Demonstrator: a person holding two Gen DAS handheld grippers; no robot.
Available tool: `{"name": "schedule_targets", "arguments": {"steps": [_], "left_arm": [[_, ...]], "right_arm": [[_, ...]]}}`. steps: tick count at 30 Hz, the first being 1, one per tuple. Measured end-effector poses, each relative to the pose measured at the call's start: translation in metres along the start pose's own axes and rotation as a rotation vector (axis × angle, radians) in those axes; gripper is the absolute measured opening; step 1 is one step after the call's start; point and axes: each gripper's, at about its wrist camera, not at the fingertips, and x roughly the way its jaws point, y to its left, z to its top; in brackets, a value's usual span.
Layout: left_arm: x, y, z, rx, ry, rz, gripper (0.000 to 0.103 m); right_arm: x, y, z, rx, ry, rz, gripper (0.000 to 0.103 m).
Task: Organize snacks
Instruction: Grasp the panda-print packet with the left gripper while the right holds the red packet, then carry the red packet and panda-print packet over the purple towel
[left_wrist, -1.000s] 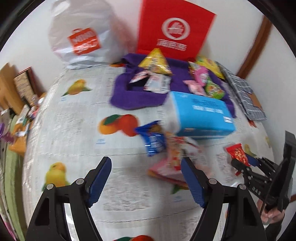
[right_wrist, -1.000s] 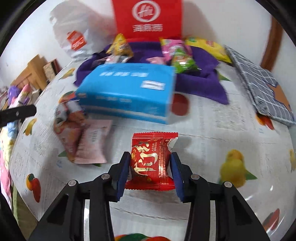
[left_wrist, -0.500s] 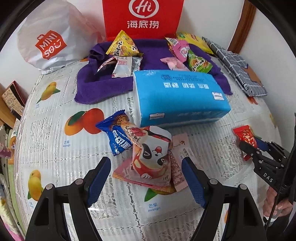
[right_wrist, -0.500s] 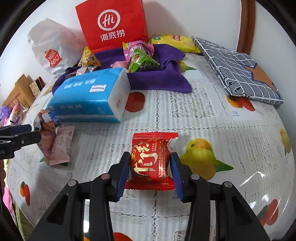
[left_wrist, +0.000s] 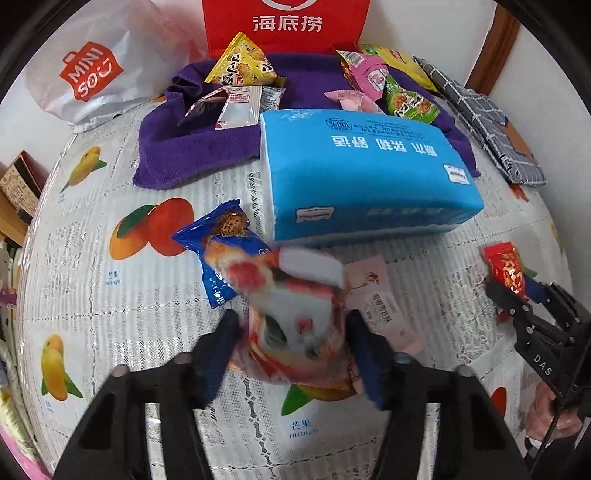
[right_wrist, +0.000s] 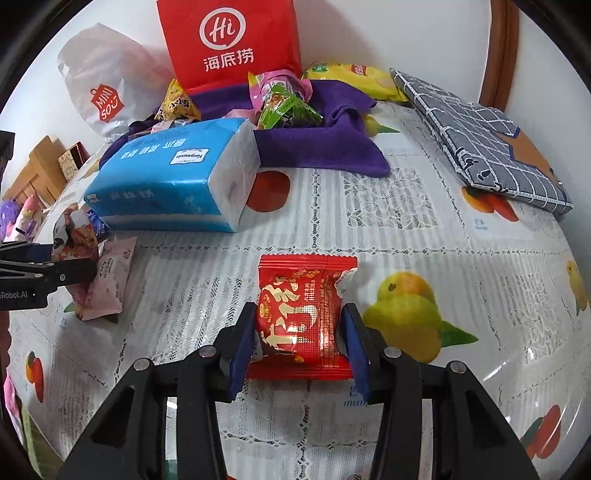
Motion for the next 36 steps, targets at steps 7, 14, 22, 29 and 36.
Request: {"name": "schedule_targets", "arguments": {"steps": [7,14,22,29,36], "left_arm": [[-0.012,0.004,-0.004,-0.005,-0.013,-0.024,0.044],[-0.037,0.011,-0.011,-0.031,-0.056,-0.048,0.044],[-0.072,0.013,-0.013,-0.046,-0.125,-0.061,0.044],[-0.093,0.009,-0.01,-0.045,-0.169,-0.073,0.044],[-0.104,-0.001,-0.002,-0.024,-0.188,-0.071,0.044]], "right_arm": [[-0.012,-0.006,0.002,0.027,-0.018,0.007,0.044],[-0.034,-0.003,0.009,0.046,-0.047,0.015,0.044],[-0.072,0.011,0.02,0.015,-0.113,0.021,0.044],[-0.092,0.02,0.027,0.014,-0.142,0.012,0.044],[-0.109,0.026,0.037,0.012,-0.177,0.034,0.044]]}}
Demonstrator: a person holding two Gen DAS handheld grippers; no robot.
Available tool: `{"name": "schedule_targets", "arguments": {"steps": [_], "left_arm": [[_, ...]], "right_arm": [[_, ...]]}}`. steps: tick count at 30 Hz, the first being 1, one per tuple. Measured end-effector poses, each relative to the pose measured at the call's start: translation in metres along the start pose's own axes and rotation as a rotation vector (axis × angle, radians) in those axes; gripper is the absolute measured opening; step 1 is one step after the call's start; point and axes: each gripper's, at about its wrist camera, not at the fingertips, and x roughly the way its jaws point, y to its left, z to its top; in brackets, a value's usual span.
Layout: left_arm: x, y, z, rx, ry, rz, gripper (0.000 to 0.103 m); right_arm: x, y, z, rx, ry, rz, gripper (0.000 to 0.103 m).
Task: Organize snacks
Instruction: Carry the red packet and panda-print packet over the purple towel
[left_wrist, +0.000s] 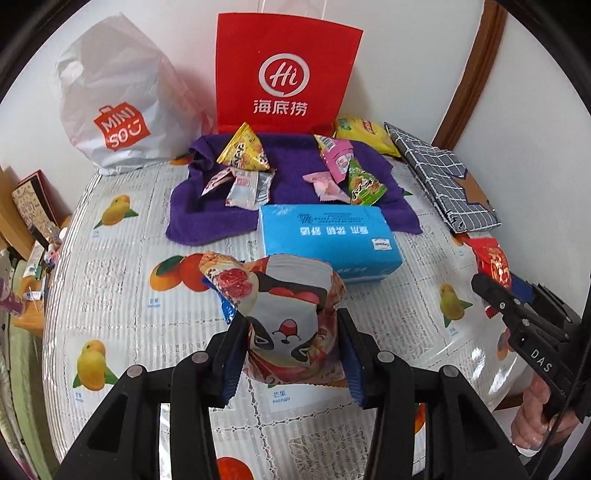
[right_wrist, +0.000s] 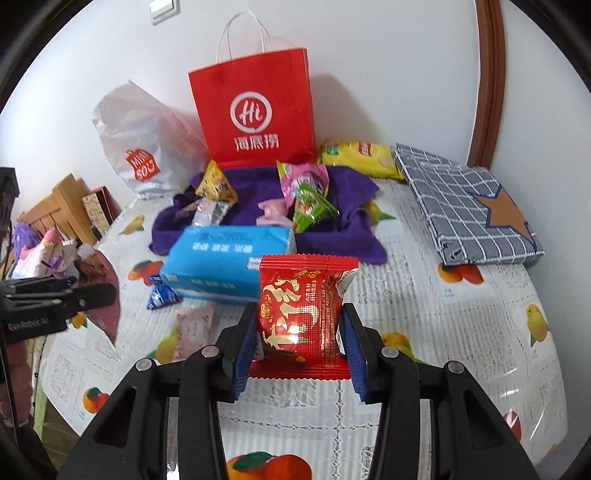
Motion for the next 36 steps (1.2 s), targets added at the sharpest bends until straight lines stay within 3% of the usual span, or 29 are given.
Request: {"name": "schedule_targets", "arguments": {"steps": [36], "left_arm": [[-0.012,-0.007,0.048,0.018,-0.064,-0.009,0.044]], "right_arm": [[-0.002,-0.007,0.057,0.036,-0.064,-0.015,0.044]]}}
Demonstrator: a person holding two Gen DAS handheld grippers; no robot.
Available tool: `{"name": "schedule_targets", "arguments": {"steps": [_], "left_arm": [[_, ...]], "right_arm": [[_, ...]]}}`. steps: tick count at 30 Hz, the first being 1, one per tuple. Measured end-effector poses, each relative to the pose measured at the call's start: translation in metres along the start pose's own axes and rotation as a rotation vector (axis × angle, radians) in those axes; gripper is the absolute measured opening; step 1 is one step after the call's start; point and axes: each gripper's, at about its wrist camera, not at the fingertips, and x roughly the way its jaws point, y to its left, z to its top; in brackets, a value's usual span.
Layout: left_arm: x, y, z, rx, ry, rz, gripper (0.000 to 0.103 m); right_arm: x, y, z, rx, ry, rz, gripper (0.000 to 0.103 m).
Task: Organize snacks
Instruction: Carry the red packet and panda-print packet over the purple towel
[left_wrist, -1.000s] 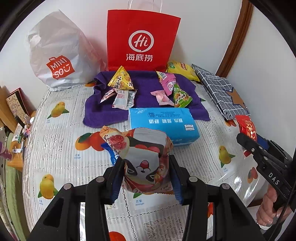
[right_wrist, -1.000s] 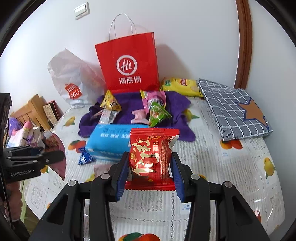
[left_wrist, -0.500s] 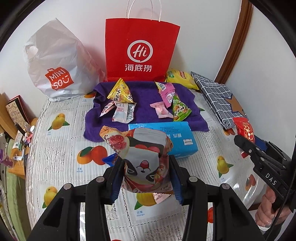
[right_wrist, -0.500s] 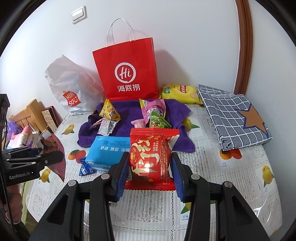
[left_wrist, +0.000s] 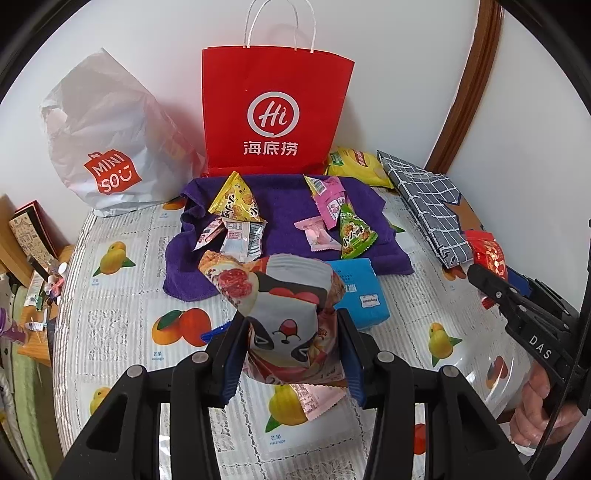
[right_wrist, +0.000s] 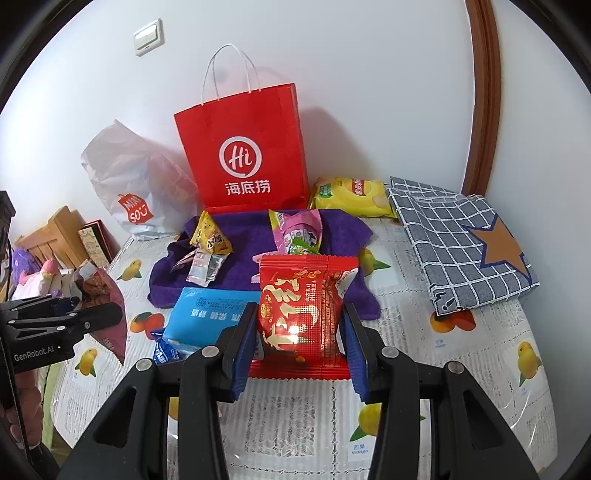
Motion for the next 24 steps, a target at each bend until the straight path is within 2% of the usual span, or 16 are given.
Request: {"name": "schedule_targets", "arguments": {"steps": [24], "left_arm": [[0.007,0.023,0.026,-0.023,-0.017,0.015,0.044]], "right_arm": [[0.021,0.004,0.023,0.003,-0.009,0.0,0.044]]}}
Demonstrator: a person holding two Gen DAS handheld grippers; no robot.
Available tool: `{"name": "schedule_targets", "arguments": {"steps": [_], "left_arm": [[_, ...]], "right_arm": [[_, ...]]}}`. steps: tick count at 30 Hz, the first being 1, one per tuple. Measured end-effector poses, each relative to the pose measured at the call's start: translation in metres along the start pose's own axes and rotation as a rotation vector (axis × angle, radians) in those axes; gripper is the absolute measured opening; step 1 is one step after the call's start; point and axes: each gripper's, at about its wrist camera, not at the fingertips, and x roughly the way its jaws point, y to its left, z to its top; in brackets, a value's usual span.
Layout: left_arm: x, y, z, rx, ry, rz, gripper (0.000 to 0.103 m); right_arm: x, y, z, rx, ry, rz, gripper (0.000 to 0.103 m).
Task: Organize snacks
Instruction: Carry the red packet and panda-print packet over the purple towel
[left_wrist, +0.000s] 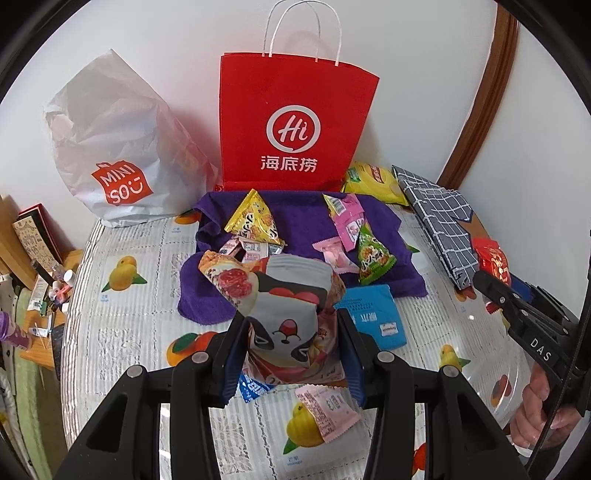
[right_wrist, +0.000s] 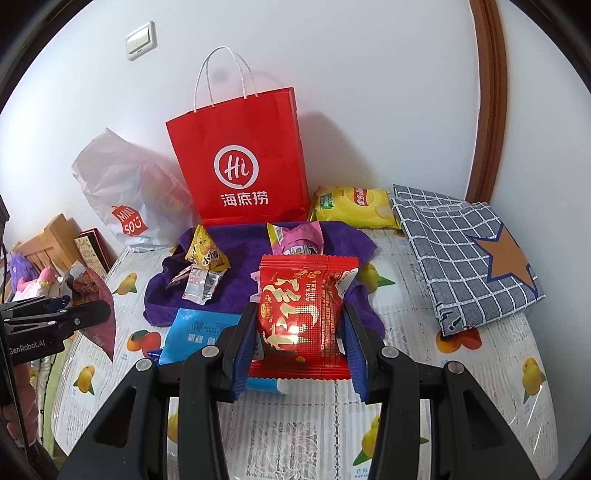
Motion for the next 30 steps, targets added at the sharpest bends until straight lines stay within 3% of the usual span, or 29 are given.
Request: {"name": "schedule_targets", "arguments": {"steps": [30], "left_arm": [[0.061,0.022,0.065,-0.042,0.006,0.018,0.044]], "right_arm": [[0.07,0.008,0.055,-0.011,0.001,0.032,0.044]]}}
